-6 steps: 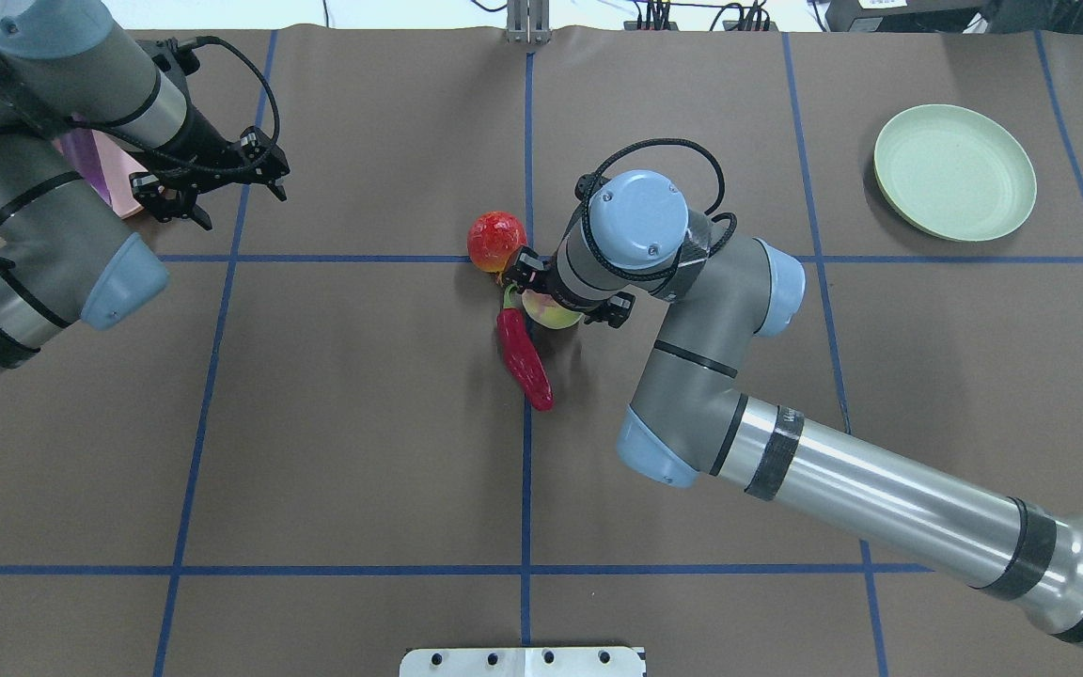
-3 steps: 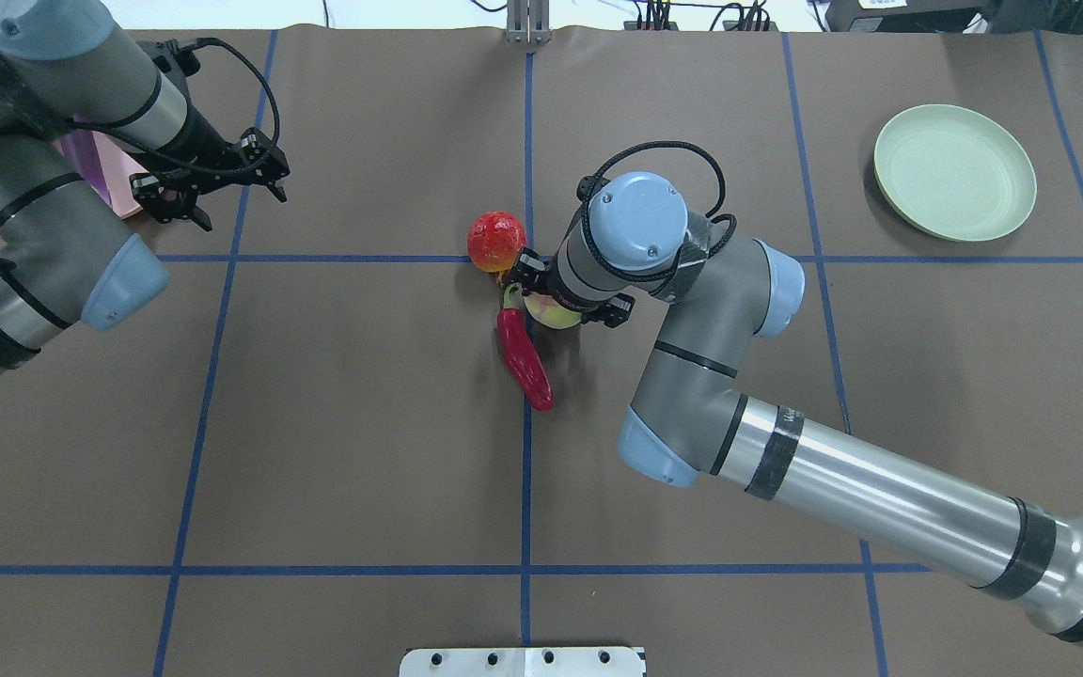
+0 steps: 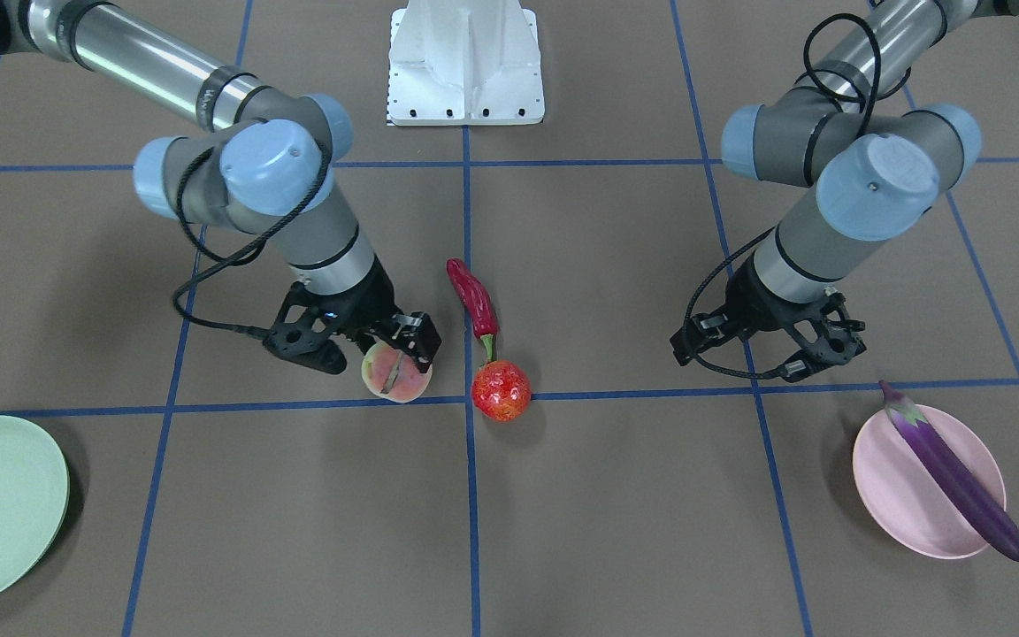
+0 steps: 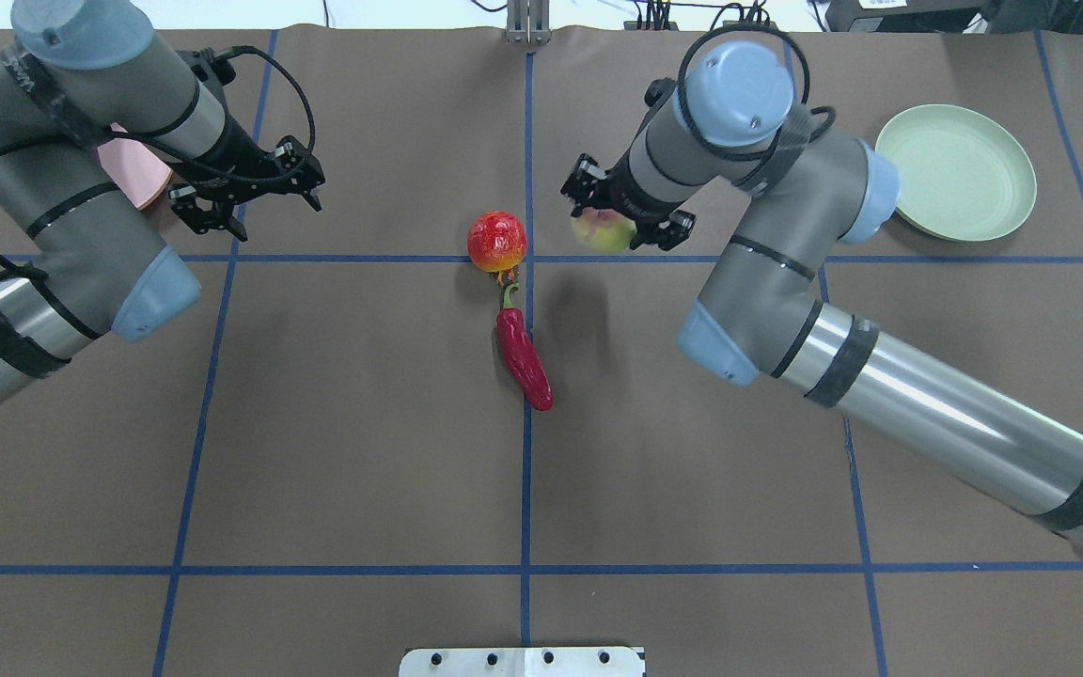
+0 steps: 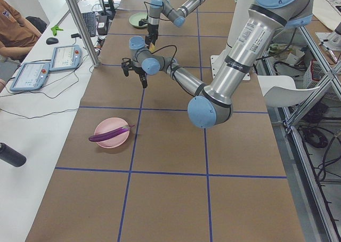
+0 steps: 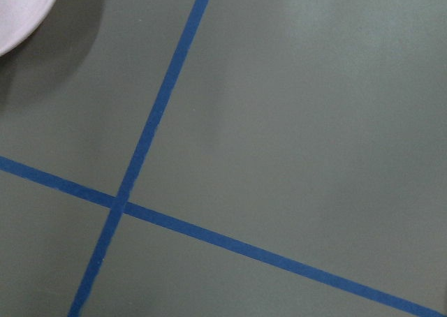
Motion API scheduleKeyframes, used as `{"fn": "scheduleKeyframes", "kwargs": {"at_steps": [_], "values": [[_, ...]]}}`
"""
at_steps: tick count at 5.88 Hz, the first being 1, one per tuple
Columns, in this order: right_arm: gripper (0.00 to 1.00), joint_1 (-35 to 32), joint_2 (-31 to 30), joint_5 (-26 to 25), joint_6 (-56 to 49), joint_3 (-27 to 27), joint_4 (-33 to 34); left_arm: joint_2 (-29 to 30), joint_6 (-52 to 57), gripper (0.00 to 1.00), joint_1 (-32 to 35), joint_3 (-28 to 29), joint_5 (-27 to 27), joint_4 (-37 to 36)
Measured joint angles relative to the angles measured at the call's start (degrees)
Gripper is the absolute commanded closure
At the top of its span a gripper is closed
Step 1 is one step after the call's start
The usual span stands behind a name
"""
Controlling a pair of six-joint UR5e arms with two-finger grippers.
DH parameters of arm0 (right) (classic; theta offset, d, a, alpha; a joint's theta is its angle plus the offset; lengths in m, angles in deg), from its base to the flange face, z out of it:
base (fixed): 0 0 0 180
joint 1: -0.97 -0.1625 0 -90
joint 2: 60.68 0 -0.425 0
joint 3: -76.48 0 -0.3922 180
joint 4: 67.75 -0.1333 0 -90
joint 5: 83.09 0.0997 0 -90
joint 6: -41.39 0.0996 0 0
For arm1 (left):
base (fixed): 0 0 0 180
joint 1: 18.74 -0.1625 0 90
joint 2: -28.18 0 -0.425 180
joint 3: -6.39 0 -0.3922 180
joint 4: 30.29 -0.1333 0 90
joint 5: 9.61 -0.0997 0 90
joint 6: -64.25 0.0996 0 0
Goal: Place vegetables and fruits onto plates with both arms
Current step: 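Carry the peach to the green plate while the left gripper reaches the pepper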
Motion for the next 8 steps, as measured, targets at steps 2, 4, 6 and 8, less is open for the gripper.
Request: {"fn": "scheduleKeyframes", "kwargs": {"at_steps": [2,4,6,8], "values": [[1.00,-11.5,-4.5,4.1,-17.5,-1.2,2.8,6.1,-9.0,0.00,-7.6,0.0,-4.3,-4.2],[1.00,-19.9,-5.9,5.0,-33.6,-9.4,5.1,13.3,-12.2,0.00,-14.7,0.8,-10.1,-12.2],[1.00,-23.3,-8.1,4.6,-42.0,-15.8,5.1,18.7,-14.5,0.00,-18.1,6.4,-12.8,-13.5],[1.00,-24.0,-11.2,4.8,-47.0,-17.3,5.0,22.3,-14.9,0.01,-19.8,12.5,-14.3,-13.3]]}}
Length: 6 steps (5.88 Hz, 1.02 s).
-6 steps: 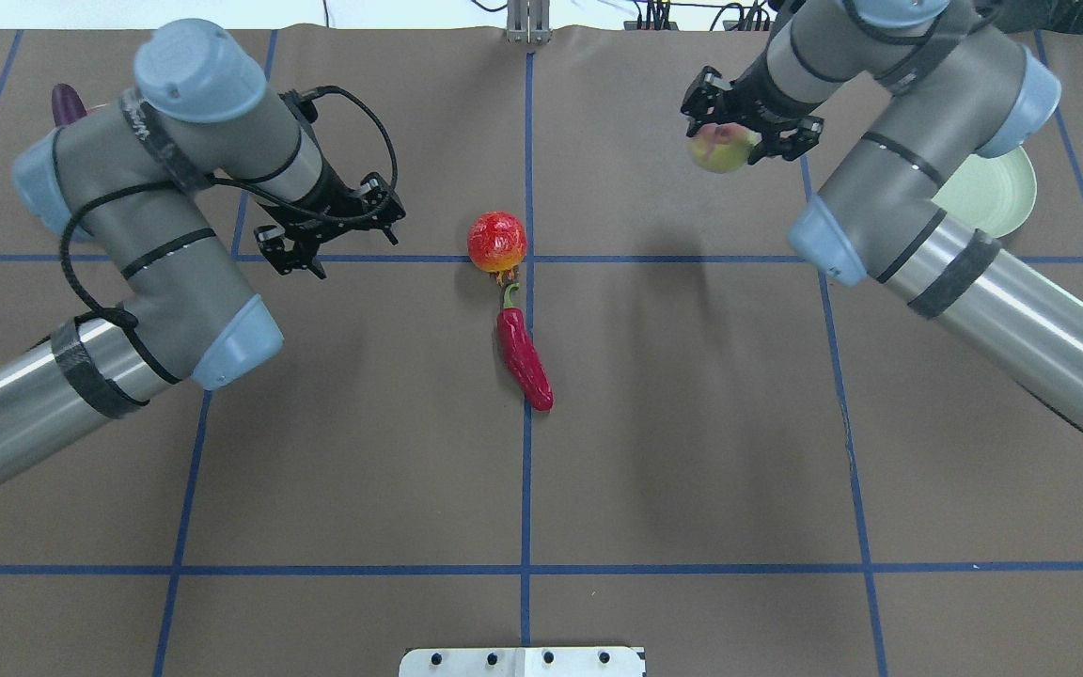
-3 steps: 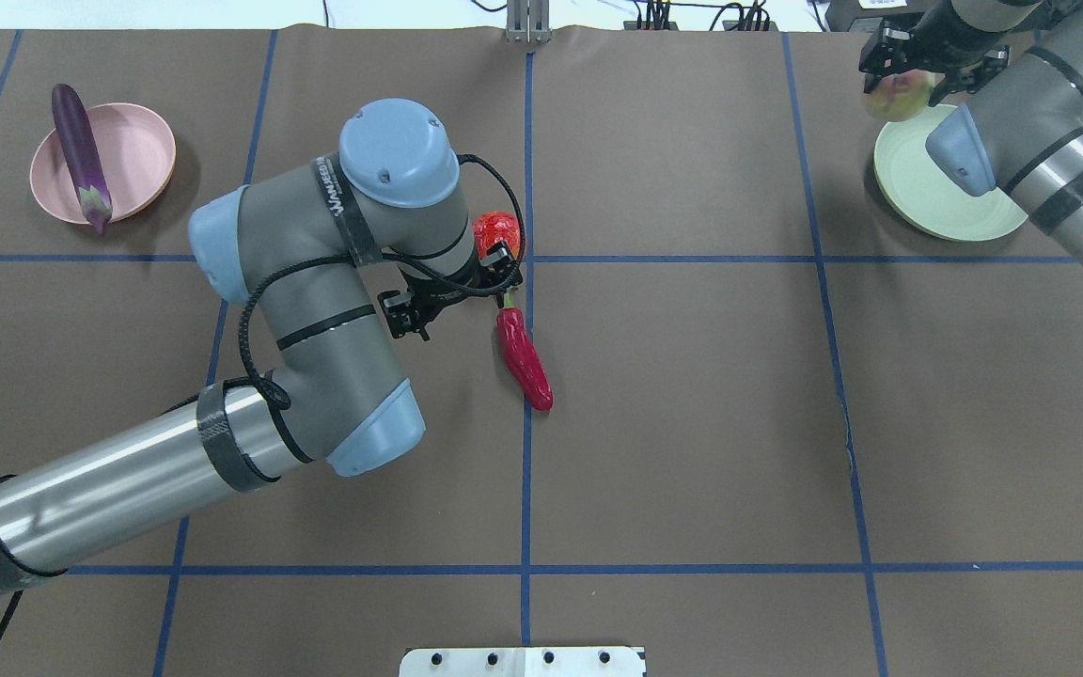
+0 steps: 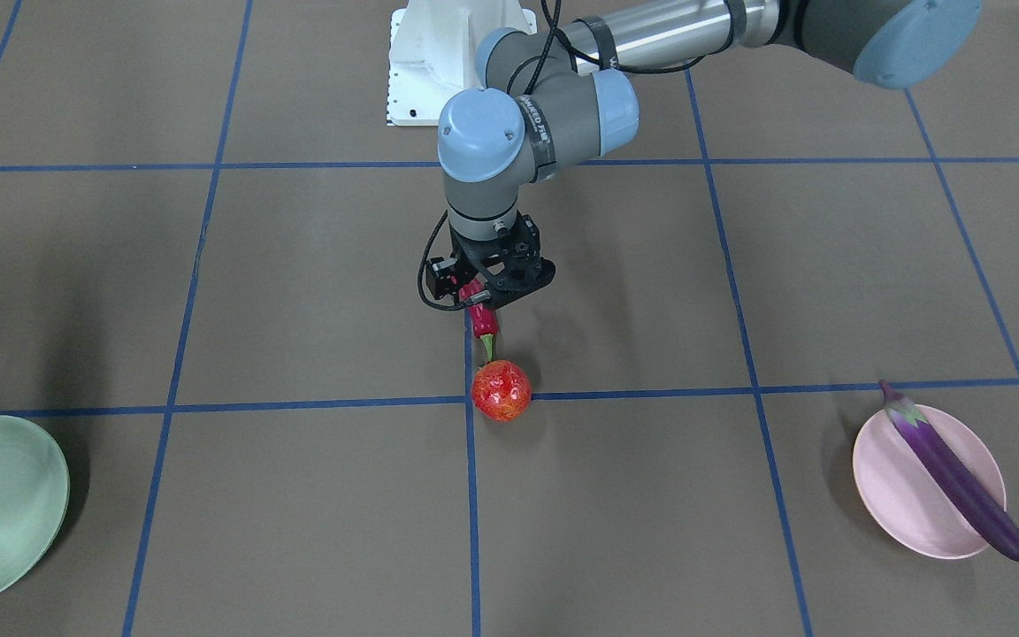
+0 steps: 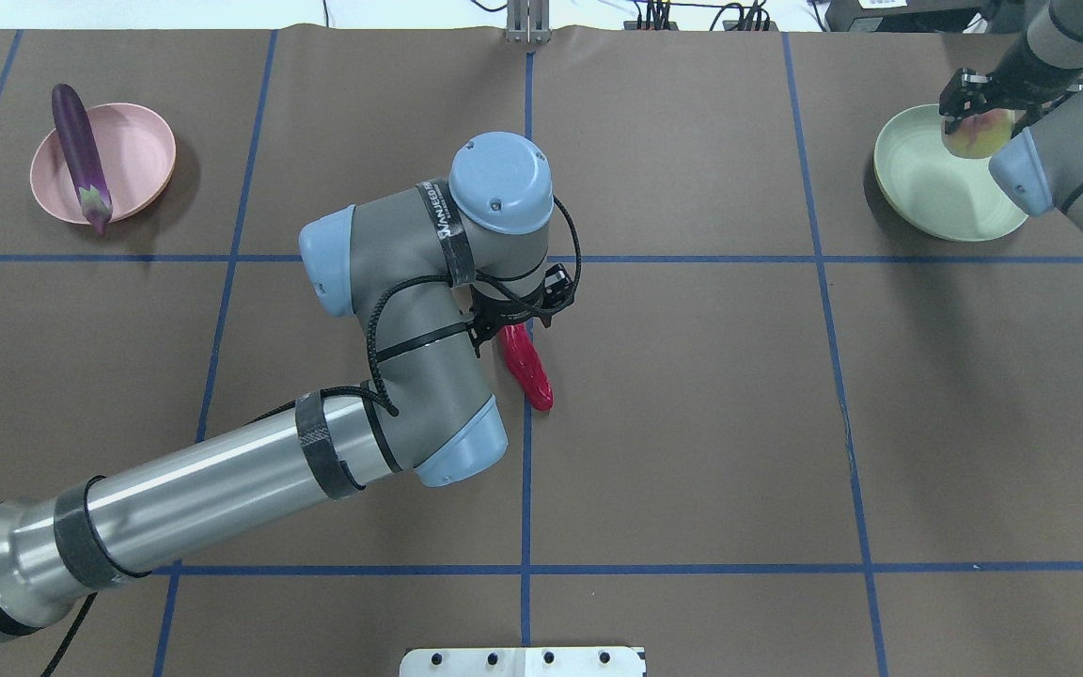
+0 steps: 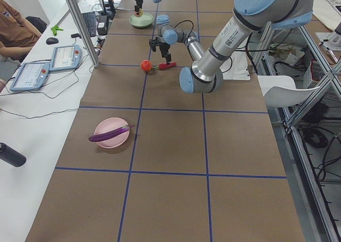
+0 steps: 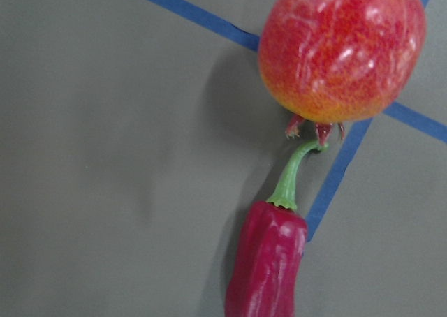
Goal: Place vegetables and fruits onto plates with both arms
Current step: 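Carry the peach to the green plate while the left gripper reaches the pepper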
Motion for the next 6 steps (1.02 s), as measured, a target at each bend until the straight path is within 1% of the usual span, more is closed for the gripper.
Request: {"fn": "scheduleKeyframes", "kwargs": {"at_steps": [1,3,4,5,6], "values": [[1.00,0.0,-0.9,0.3,-1.5,-0.1,0.0,0.6,0.0,0.02,-0.8,1.5,-1.4,0.2],[1.00,0.0,-2.6,0.6,-3.5,-0.1,0.0,1.1,0.2,0.06,-1.2,2.9,-2.2,0.5],[0.83,0.0,-3.2,0.6,-4.3,0.0,-0.1,1.6,0.4,0.09,-1.3,4.2,-2.3,1.0],[0.58,0.1,-3.6,0.7,-4.6,0.0,-0.1,2.3,0.5,0.18,-1.3,5.8,-2.3,1.8],[0.01,0.2,-3.7,0.7,-4.8,-0.1,0.0,2.7,0.5,0.66,-1.3,6.8,-2.3,2.3]]}}
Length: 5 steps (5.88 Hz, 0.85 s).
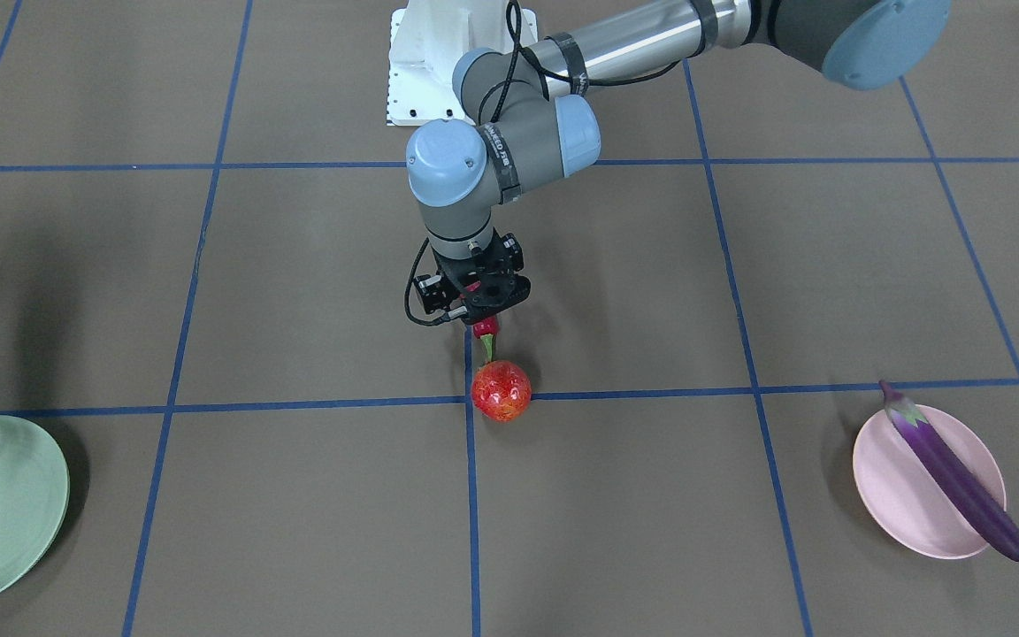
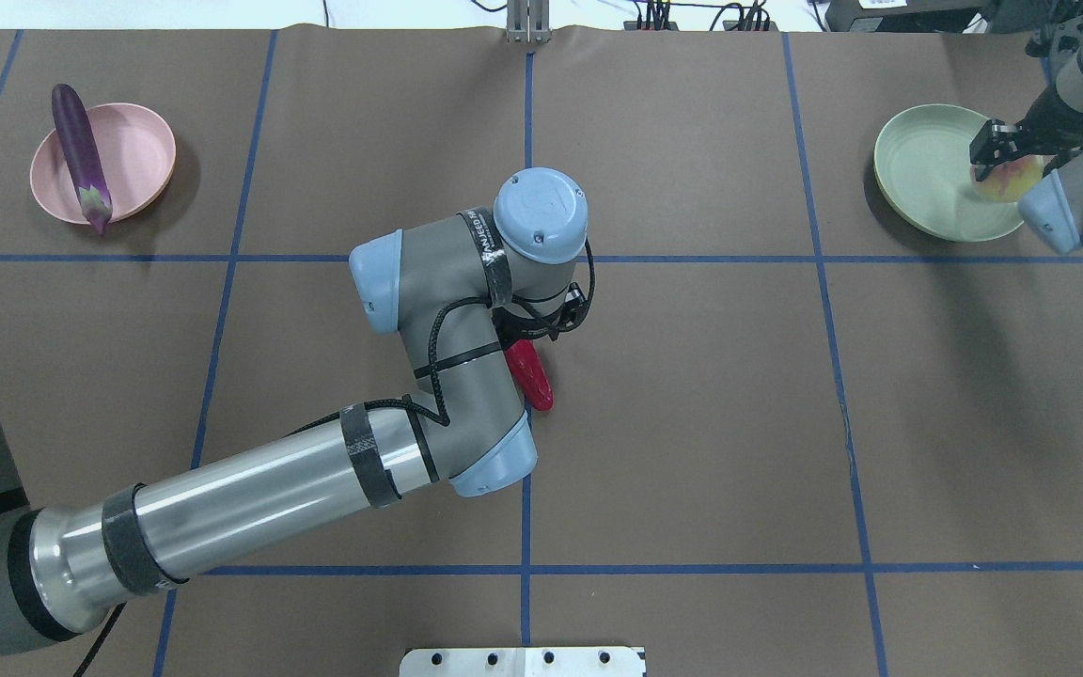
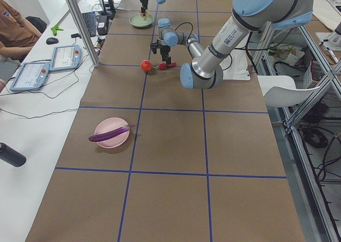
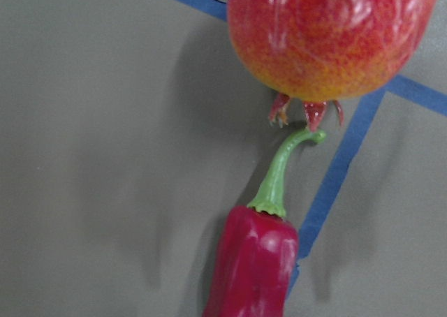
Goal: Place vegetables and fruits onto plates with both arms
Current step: 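Carry the peach to the green plate while the left gripper reaches the pepper, then grasp the red pepper with the left gripper while the right releases the peach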
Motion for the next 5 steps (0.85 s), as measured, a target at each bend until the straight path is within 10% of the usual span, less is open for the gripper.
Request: {"fn": "scheduleKeyframes", "kwargs": {"at_steps": [1,5], "values": [[0.00,0.1,0.0,0.0,0.0,0.1,0.0,0.2,0.0,1.00,0.0,0.5,0.0,0.3],[0.00,0.5,0.8,3.5,1.6,7.3,0.6,-0.8,1.5,1.00,3.0,-5.0,0.4,-3.6]]}}
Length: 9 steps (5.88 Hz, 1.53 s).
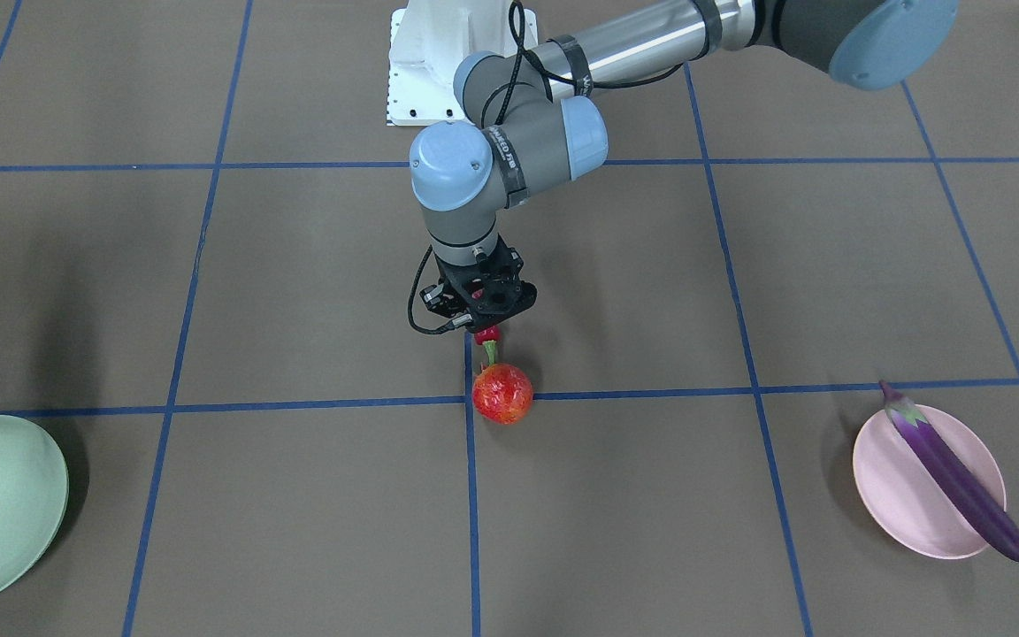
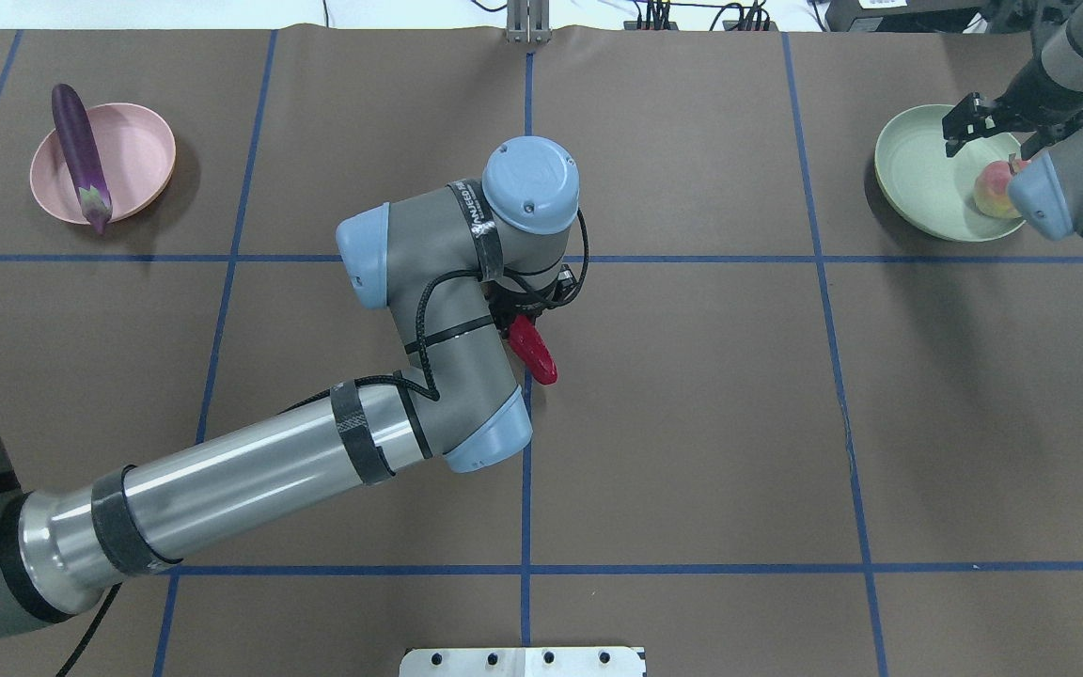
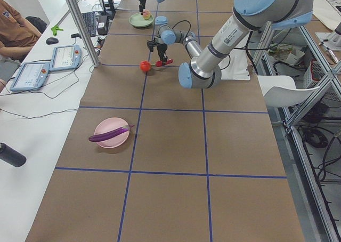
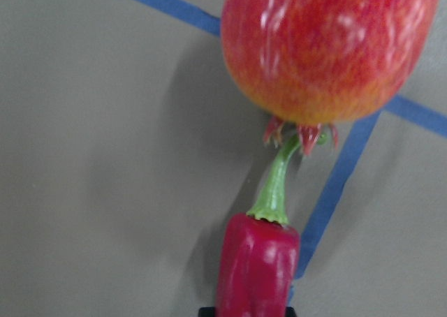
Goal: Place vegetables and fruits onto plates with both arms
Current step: 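Grasp the red pepper with the left gripper while the right releases the peach, then lower the pepper onto the pink plate while the right gripper reaches for the pomegranate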
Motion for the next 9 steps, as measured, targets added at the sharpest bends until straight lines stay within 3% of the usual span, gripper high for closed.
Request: {"fn": "scheduleKeyframes", "kwargs": {"at_steps": [2,3,4,6,7,9], "values": [[0.00,4.1,1.3,2.0,10.4,6.6,-0.3,-6.1,7.0,1.00,3.9,-13.0,0.5,-10.7],[0.00,7.0,3.5,2.1,17.4,8.4,-0.5,-8.9,8.8,1.00,8.6,-14.5,0.7,-12.2],[0.00,10.6,5.7,1.8,24.7,9.8,-0.6,-9.9,10.5,1.00,14.7,-10.5,2.0,-10.8],[0.00,17.8,8.5,-2.4,35.9,13.4,-0.6,-9.7,12.0,1.00,26.8,8.3,9.1,4.8],[0.00,21.0,8.8,-4.9,40.3,15.5,-0.6,-9.4,11.9,1.00,30.2,16.3,10.8,11.7],[0.00,26.5,9.9,-8.7,46.3,18.4,-0.6,-9.2,13.1,0.96,33.7,26.0,11.4,20.0]]}}
